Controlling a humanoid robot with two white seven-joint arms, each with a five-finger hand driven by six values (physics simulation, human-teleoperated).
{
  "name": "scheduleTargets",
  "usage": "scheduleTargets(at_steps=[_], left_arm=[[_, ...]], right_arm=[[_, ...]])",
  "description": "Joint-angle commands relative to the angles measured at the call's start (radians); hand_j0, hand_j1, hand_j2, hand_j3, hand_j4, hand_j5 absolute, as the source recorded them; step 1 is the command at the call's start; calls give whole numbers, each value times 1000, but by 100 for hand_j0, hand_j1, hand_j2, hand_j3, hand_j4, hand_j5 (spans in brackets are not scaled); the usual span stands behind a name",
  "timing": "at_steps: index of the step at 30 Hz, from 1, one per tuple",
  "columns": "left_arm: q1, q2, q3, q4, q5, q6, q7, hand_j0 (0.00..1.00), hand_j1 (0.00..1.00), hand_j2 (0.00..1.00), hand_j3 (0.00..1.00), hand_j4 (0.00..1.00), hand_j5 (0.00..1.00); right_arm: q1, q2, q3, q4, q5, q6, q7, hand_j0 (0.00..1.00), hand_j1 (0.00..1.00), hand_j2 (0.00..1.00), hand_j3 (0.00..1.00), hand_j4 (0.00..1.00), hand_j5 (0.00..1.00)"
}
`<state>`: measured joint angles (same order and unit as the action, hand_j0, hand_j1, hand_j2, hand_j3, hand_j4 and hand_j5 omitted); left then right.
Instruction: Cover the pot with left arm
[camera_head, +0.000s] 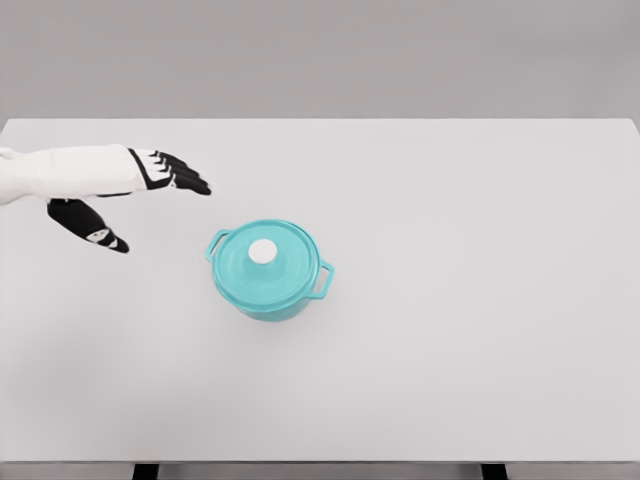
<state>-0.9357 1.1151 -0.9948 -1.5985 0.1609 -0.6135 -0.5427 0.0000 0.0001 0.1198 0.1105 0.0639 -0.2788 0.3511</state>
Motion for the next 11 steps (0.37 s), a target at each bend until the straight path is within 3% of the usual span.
scheduleTargets(at_steps=[1,11], left_arm=[[0,11,13,-1,6,3,-2,100,100,100,100,100,100],[9,2,15,-1,8,3,-2,100,100,100,100,100,100]], right_arm=[[0,0,0,0,0,0,0,100,100,100,100,100,100],[0,0,0,0,0,0,0,100,100,100,100,100,100]])
